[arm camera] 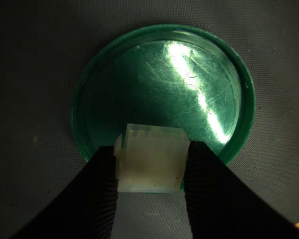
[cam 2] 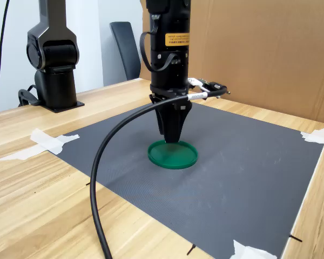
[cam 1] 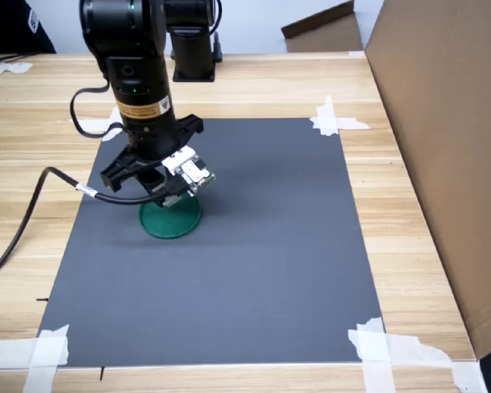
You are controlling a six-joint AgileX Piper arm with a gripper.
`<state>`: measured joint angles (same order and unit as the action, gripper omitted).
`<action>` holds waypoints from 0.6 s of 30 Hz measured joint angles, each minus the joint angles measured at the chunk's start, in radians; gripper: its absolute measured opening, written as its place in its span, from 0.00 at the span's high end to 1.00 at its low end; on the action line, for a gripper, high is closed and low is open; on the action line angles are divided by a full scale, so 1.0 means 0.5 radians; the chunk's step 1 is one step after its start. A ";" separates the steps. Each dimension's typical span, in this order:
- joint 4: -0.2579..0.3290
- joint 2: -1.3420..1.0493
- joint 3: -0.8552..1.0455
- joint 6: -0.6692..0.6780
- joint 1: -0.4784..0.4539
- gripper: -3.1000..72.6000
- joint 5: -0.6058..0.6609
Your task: Grasp a white terminal and put it in the green lid.
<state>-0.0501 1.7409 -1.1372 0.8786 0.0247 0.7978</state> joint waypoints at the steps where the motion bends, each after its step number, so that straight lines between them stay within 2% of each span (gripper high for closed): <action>1: 0.000 0.004 0.004 -0.005 0.000 0.54 -0.006; 18: -0.027 0.081 0.007 -0.025 0.000 0.52 -0.049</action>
<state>-0.0635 1.7815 -1.1338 0.8663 0.0247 0.7731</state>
